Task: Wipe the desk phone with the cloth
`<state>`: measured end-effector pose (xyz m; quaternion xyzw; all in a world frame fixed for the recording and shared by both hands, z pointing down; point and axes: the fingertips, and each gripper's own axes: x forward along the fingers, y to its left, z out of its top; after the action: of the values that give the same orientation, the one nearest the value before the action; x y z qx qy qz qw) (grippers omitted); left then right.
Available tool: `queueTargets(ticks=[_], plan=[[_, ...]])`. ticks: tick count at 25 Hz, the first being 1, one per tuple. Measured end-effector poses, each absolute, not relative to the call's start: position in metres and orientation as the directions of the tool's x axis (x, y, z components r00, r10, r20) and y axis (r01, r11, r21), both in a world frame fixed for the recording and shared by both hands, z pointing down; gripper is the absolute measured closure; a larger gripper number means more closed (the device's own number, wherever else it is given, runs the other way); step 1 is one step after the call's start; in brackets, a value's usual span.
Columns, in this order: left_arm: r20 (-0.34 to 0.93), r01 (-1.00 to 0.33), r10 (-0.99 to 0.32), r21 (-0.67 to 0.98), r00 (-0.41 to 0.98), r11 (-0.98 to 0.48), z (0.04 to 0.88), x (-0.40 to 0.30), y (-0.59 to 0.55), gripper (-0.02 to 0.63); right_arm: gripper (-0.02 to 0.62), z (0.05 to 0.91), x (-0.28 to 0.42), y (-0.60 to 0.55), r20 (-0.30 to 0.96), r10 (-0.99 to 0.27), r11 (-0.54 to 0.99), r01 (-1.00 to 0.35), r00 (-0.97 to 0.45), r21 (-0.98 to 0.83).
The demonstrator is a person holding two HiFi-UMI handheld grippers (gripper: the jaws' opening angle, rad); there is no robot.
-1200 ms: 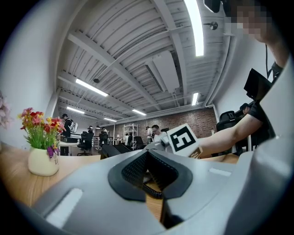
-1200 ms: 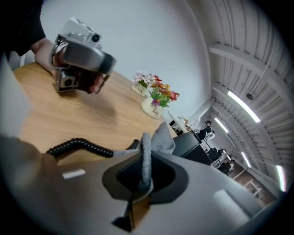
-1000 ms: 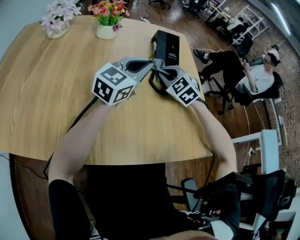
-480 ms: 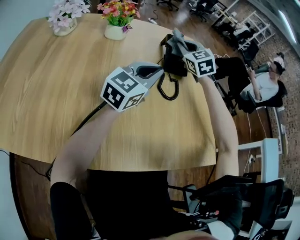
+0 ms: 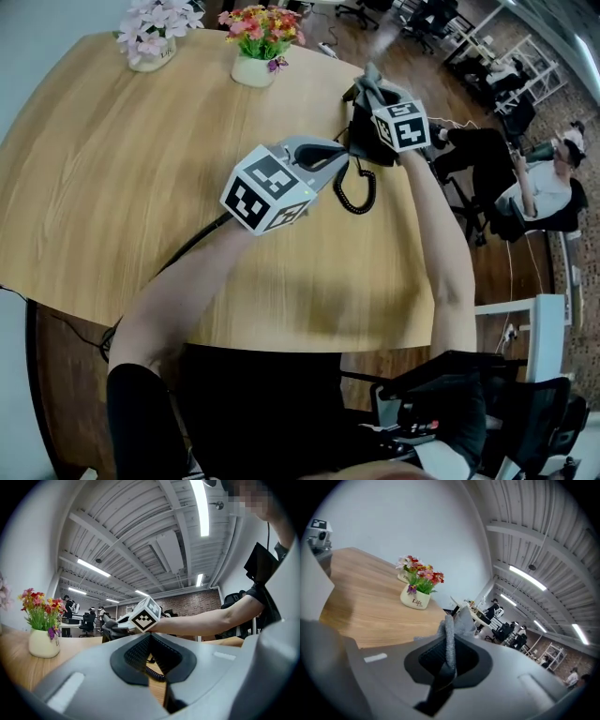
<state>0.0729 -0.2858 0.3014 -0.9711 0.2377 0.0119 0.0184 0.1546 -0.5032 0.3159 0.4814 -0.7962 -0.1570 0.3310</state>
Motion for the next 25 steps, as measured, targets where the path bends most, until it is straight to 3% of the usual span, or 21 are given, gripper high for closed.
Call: queueTargets(ticks=[18,21,25], plan=[[-0.03,-0.501,-0.5,-0.029,0.865,-0.865,0.302,0.069,-0.288,0.603,0.575,0.394,0.137,-0.33,0.577,-0.694,0.72,-0.408,-0.431,0.561],[-0.022,-0.497,-0.496,-0.028,0.868,-0.867,0.303,0.07,-0.288,0.603,0.575,0.364,0.147,-0.344,0.52,-0.733,0.68,-0.448,-0.438,0.581],[-0.018,-0.497,-0.496,-0.028,0.868,-0.867,0.303,0.071,-0.288,0.603,0.575,0.307,0.183,-0.402,0.39,-0.832,0.555,-0.619,-0.396,0.556]])
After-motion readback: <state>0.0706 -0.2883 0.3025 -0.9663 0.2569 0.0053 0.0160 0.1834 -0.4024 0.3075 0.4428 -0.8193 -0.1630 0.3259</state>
